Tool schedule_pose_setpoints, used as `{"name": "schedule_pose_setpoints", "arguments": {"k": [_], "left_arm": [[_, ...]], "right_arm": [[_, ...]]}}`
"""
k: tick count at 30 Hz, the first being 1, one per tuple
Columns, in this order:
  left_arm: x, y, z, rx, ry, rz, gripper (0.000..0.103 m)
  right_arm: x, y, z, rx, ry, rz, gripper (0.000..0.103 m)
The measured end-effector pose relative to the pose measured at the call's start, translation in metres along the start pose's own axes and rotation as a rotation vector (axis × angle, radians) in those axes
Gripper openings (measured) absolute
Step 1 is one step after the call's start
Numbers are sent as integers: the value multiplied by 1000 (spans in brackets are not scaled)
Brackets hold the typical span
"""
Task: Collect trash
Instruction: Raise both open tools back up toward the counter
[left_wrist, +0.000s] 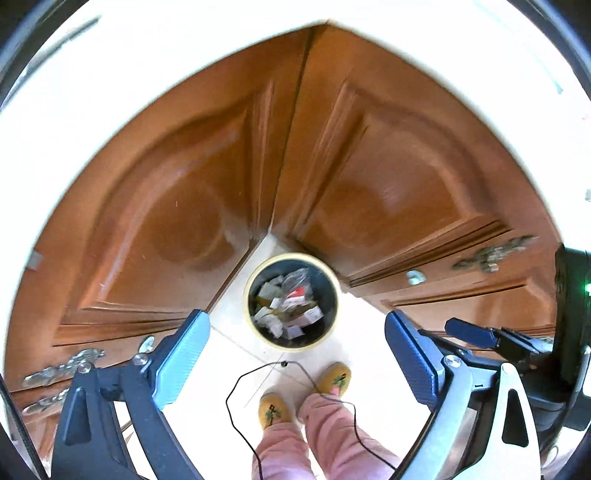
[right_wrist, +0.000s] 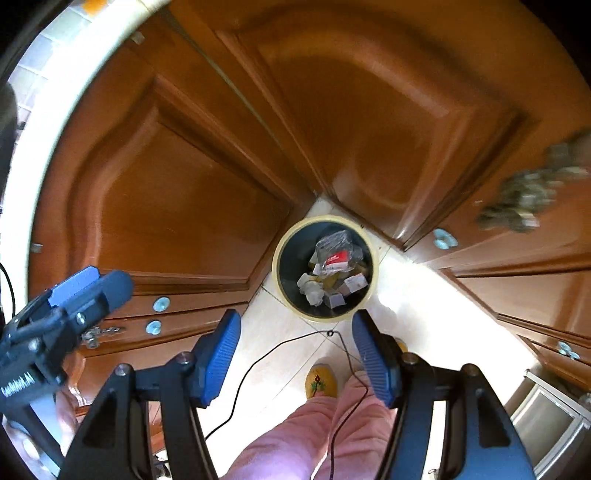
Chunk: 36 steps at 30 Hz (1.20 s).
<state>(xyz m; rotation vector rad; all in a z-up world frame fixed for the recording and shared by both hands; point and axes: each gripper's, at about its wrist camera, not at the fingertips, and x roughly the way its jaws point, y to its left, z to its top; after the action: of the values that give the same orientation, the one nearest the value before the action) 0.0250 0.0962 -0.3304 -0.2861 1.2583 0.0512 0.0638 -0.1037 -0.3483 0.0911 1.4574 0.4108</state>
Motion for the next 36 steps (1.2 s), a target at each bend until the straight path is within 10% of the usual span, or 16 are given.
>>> {"name": "schedule_pose_setpoints", "arguments": {"k": [24, 36], "left_arm": [[-230, -97, 9, 268, -258, -53, 102], [-306, -156, 26, 323, -422, -49, 102]], "right_arm": [[-284, 16, -63, 118, -548, -123, 68], [-356, 31, -74, 140, -686, -202, 68]]}}
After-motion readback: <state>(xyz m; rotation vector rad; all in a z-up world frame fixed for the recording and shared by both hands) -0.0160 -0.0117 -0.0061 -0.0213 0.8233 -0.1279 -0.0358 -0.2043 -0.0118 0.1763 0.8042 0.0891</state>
